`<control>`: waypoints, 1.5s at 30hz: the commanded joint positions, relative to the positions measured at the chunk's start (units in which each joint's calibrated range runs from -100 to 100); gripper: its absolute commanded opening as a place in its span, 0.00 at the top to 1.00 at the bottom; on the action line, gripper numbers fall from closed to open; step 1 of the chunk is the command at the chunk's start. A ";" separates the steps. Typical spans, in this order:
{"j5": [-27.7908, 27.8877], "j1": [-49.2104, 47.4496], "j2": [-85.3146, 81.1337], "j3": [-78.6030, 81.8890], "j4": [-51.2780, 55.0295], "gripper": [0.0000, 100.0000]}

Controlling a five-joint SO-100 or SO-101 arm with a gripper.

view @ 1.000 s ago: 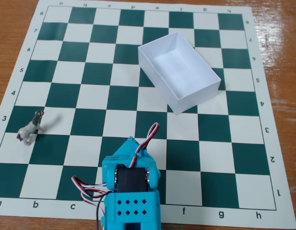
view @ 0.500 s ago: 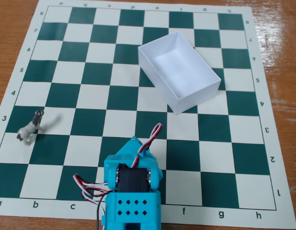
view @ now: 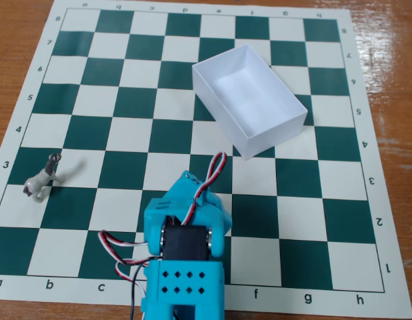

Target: Grab the toy horse and put it in the box.

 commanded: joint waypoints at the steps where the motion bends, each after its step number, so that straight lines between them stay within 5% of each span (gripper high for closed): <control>1: -0.08 -2.48 17.07 -23.82 1.87 0.96; 7: -8.58 -9.12 49.01 -72.34 21.97 0.86; 11: -9.94 -16.33 59.72 -84.90 21.39 0.83; 23: -15.85 -36.19 63.79 -67.78 12.83 0.71; 30: -14.73 -37.26 67.60 -56.95 2.62 0.64; 45: -13.80 -35.48 86.18 -62.69 -10.09 0.64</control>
